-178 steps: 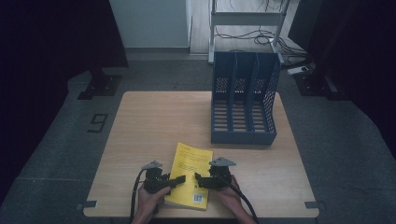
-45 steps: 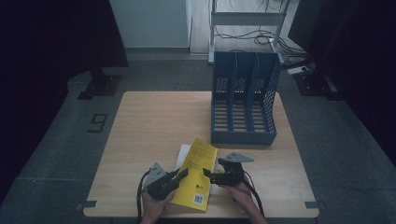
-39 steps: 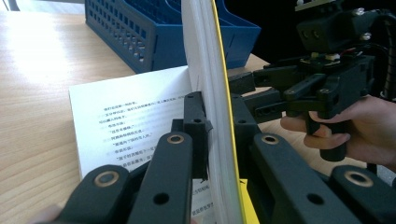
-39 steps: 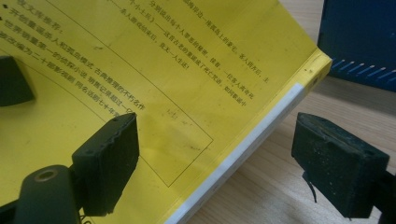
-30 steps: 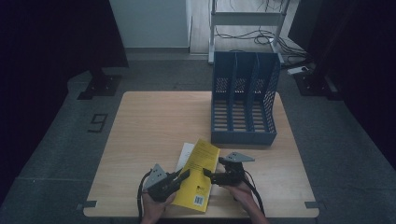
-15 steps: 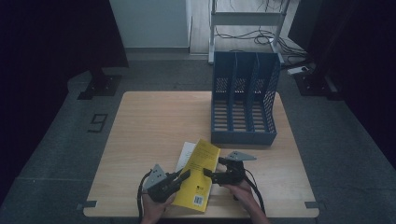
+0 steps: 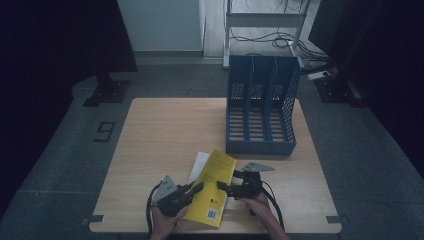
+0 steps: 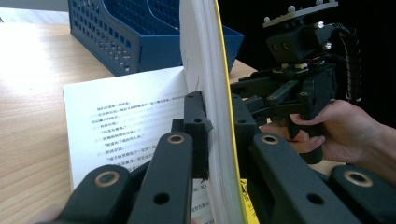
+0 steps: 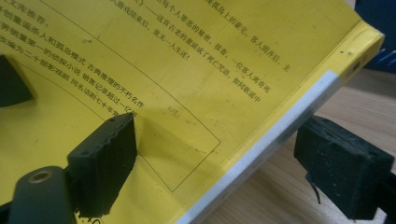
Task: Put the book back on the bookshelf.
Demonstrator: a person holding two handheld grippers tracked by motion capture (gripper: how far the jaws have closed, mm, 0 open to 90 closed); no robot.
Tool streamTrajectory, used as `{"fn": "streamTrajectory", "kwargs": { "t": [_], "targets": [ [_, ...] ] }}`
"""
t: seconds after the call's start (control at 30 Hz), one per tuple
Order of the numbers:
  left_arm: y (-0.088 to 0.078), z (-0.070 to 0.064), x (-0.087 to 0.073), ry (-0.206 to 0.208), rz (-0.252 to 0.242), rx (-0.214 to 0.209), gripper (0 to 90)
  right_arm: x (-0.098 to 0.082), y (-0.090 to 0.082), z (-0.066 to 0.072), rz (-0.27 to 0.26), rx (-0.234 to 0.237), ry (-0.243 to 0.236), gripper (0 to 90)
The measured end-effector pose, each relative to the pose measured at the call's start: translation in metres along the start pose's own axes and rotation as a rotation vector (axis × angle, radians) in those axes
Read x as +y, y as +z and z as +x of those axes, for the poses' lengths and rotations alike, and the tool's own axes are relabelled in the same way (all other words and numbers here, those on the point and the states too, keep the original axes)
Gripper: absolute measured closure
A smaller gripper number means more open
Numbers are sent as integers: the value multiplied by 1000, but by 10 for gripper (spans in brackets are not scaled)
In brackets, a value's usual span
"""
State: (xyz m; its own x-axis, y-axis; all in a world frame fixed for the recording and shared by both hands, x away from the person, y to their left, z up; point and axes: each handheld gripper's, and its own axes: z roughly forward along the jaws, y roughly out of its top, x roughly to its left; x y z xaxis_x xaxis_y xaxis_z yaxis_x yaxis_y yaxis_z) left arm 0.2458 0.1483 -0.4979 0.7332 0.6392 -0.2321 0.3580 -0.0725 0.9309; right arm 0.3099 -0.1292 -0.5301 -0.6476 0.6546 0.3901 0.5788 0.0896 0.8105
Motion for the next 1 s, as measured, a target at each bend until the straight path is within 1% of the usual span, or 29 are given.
{"fn": "streamTrajectory", "kwargs": {
  "t": [0.17, 0.23, 0.3, 0.47, 0.57, 0.63, 0.7, 0.73, 0.93, 1.0],
  "targets": [
    [-2, 3, 1, 1, -10, -12, 824, 1, -4, 2, -27, -9, -26, 159],
    [-3, 5, 1, -5, -10, -14, 824, 2, -6, 3, -36, -12, -37, 168],
    [-3, 7, 1, -5, -4, -18, 823, 2, -7, 4, -42, -15, -37, 169],
    [-4, 8, 1, -4, -3, -16, 823, 4, -11, 7, -65, -24, -48, 193],
    [-4, 9, 1, -4, -3, -14, 822, 5, -15, 8, -93, -19, -53, 210],
    [-5, 11, 2, -8, 1, -13, 821, 6, -17, 9, -108, -22, -64, 216],
    [-5, 12, 2, -13, 4, -7, 820, 7, -20, 12, -126, -29, -88, 217],
    [-6, 12, 2, -15, 3, -7, 820, 8, -21, 13, -129, -30, -93, 219],
    [-6, 13, 2, -21, 4, -8, 821, 10, -27, 15, -163, -17, -102, 249],
    [-6, 14, 2, -22, 6, -8, 821, 10, -28, 16, -178, -19, -114, 261]
  ]
}}
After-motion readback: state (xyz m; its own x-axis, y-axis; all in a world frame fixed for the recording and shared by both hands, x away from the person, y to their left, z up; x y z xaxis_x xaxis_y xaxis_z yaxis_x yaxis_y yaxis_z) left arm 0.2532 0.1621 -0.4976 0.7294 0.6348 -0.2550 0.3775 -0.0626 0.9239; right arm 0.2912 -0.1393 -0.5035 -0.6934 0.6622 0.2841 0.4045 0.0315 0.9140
